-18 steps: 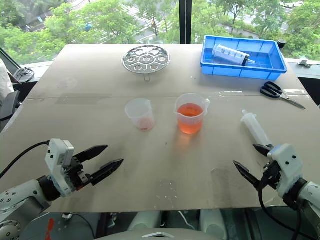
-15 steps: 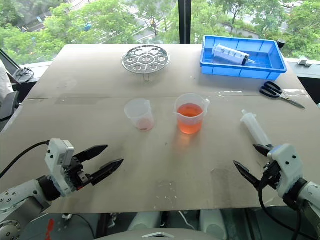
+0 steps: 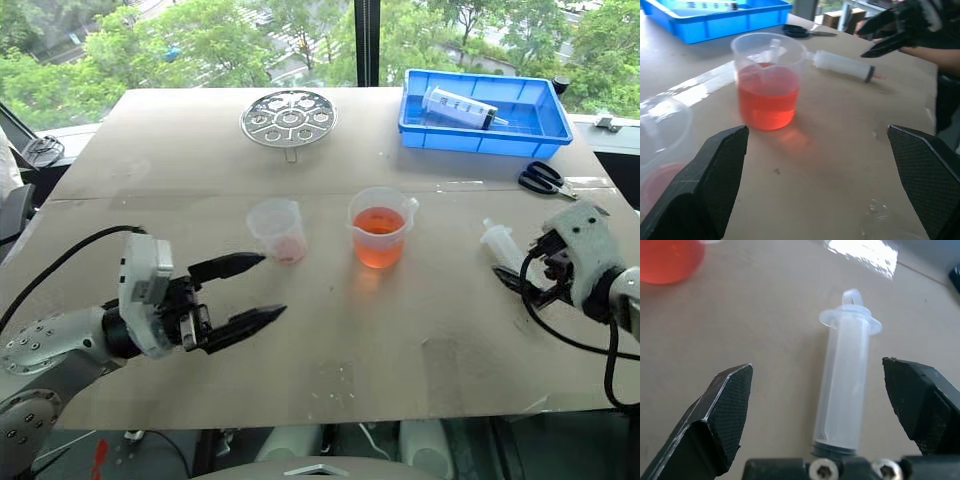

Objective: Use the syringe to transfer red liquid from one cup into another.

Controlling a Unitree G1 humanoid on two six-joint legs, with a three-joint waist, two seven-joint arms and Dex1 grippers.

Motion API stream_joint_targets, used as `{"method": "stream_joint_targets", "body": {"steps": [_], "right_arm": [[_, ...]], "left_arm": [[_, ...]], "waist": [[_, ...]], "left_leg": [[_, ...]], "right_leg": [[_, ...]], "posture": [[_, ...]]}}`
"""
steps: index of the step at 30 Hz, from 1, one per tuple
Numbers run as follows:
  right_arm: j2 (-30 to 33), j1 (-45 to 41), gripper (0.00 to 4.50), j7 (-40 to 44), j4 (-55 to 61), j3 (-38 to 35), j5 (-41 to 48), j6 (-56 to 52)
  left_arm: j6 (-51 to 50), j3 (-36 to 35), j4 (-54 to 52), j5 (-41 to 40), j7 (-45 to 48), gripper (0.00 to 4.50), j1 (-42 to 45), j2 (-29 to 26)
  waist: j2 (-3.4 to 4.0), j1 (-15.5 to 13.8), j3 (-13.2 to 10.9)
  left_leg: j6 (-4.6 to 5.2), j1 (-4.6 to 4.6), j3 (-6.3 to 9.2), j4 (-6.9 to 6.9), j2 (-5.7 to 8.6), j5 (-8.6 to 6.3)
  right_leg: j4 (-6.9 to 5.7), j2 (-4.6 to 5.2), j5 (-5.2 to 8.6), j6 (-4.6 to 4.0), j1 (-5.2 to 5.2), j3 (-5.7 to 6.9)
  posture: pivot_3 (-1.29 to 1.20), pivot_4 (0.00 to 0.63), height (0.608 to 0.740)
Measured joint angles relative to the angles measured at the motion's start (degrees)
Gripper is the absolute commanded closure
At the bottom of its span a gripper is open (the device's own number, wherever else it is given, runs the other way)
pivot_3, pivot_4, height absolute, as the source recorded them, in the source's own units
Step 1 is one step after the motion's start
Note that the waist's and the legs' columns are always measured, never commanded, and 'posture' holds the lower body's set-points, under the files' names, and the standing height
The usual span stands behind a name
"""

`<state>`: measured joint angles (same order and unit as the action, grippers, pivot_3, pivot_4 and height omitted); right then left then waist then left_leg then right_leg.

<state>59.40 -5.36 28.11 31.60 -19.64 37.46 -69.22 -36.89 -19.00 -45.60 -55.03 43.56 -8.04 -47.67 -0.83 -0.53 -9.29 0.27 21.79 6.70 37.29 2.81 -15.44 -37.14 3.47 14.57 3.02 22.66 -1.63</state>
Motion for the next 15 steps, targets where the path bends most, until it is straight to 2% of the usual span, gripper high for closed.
{"method": "stream_joint_targets", "body": {"steps": [5, 9, 15], "right_arm": [[0.41, -15.23, 0.04, 0.52, -11.24, 9.16, 0.08, -9.1], [-1.69, -27.13, 0.04, 1.55, -24.09, 16.8, -1.47, -13.53], [-2.77, -37.51, 0.04, 4.41, -38.46, 26.61, -5.95, -14.32]], "left_arm": [[0.04, 2.06, 0.27, -0.22, 2.42, 0.0, 3.37, -1.35], [0.02, 2.51, 1.09, -0.21, 2.59, 0.0, 3.64, -1.51], [-0.01, 2.72, 0.79, -0.28, 0.64, 0.0, 2.8, -1.01]], "waist": [[0.11, 0.65, -0.09], [0.13, 1.19, -0.11], [0.16, 1.27, -0.13]], "left_leg": [[0.01, 0.05, -0.13, -0.02, -0.01, 0.0], [0.05, 0.07, -0.13, -0.01, 0.0, -0.02], [0.0, 0.18, -0.04, -0.03, 0.01, -0.01]], "right_leg": [[0.06, -0.03, -0.01, 0.01, 0.02, 0.0], [0.14, -0.02, -0.02, 0.02, 0.02, -0.01], [0.2, 0.08, -0.03, 0.04, 0.13, -0.05]], "posture": [[0.0, 0.15, 0.74], [0.0, 0.15, 0.74], [0.0, 0.15, 0.74]]}}
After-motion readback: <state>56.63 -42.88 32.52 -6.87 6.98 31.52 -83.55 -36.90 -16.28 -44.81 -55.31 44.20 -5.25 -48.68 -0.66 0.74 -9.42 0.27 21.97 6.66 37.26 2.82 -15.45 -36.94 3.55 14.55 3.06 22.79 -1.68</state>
